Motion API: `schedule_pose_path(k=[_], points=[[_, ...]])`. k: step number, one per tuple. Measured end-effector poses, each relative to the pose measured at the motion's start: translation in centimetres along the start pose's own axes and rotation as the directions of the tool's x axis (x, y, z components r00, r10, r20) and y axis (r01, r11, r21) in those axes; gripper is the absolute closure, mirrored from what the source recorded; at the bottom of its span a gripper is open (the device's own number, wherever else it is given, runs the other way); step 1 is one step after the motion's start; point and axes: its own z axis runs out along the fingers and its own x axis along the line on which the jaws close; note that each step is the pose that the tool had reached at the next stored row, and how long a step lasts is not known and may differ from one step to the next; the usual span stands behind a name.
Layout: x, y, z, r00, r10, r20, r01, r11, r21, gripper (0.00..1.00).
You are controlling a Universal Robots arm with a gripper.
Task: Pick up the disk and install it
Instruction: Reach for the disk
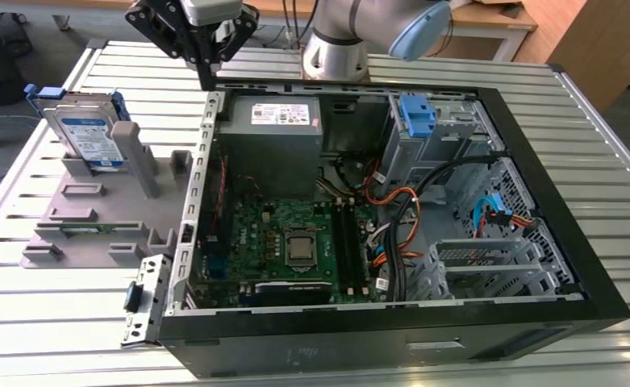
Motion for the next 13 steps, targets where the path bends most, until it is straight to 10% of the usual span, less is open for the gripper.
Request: schedule_pose_path(k=[13], points=[[1.41, -0.01, 0.07, 1.0, 0.0, 0.0, 0.0, 1.0, 0.0, 0.89]])
